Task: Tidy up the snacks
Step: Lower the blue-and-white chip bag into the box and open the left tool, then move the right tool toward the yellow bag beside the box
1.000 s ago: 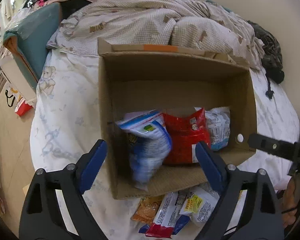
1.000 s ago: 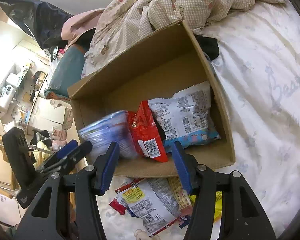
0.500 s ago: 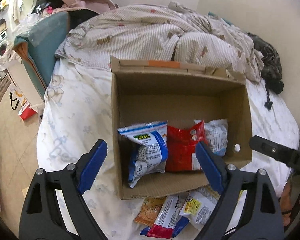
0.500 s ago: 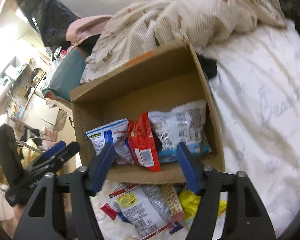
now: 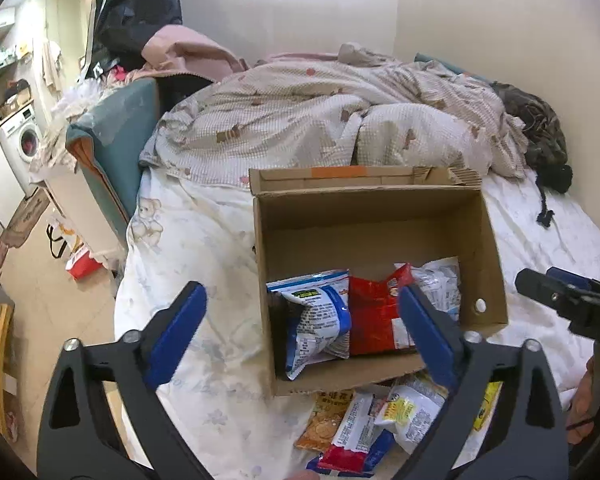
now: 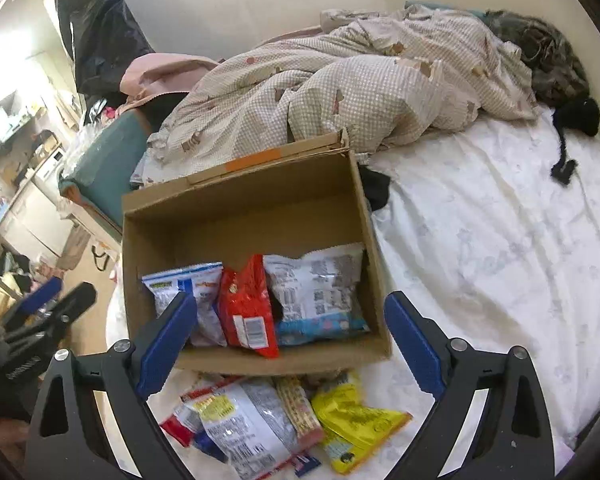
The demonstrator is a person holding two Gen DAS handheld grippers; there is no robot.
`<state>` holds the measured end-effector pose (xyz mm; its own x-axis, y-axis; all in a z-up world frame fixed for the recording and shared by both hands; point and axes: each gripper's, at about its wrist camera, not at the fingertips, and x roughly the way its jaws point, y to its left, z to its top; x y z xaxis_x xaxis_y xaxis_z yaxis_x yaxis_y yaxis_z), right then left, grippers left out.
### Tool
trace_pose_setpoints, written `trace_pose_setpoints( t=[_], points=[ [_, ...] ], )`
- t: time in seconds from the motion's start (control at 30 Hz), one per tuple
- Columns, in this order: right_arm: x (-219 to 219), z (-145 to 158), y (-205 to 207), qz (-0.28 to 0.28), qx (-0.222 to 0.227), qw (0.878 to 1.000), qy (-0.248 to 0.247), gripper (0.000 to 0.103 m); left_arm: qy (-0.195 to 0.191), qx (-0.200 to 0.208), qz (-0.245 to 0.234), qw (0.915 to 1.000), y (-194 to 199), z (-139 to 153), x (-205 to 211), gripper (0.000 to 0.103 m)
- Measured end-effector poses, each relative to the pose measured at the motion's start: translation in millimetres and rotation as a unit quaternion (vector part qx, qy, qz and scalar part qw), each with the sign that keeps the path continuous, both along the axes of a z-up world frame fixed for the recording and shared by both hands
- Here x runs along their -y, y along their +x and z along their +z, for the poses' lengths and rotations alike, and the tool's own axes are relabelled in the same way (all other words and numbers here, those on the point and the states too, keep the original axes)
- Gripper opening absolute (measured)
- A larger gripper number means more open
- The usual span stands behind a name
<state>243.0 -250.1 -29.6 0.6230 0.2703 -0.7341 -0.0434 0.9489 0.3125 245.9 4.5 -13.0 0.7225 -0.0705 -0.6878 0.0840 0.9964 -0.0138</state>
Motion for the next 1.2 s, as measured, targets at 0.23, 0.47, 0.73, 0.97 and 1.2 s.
trace_pose_setpoints(
  t=[0.23,0.47,0.73,0.97,1.2],
  points=[
    [0.3,6.2,-26.5,0.001,0.01,1.0,-0.011,0.097,-0.008,0.006,0.011,0.9999,-23.7,3.7,0.6,0.097],
    [3.4,-2.1,-55.5,-0.012,-0.006,0.999,-0.03,0.098,-0.016,0.001,0.03,0.9994,-43.8,-0.3,-6.4,0.097],
    [17.5,-6.1,-77.9,-0.032,-0.009,0.999,-0.024,0.098,-0.011,-0.037,0.047,0.9982,-64.9,-13.6,-15.4,0.097],
    [42.5,-18.9,-84.0,-0.058,-0.036,0.998,-0.008,0.098,-0.043,-0.088,0.06,0.9933,-68.9,-31.3,-29.4,0.097],
    [67.1,-39.4,-81.5,-0.084,-0.087,0.991,0.05,0.098,-0.064,-0.112,0.089,0.9877,-67.7,-40.7,-39.8,0.097]
  ],
)
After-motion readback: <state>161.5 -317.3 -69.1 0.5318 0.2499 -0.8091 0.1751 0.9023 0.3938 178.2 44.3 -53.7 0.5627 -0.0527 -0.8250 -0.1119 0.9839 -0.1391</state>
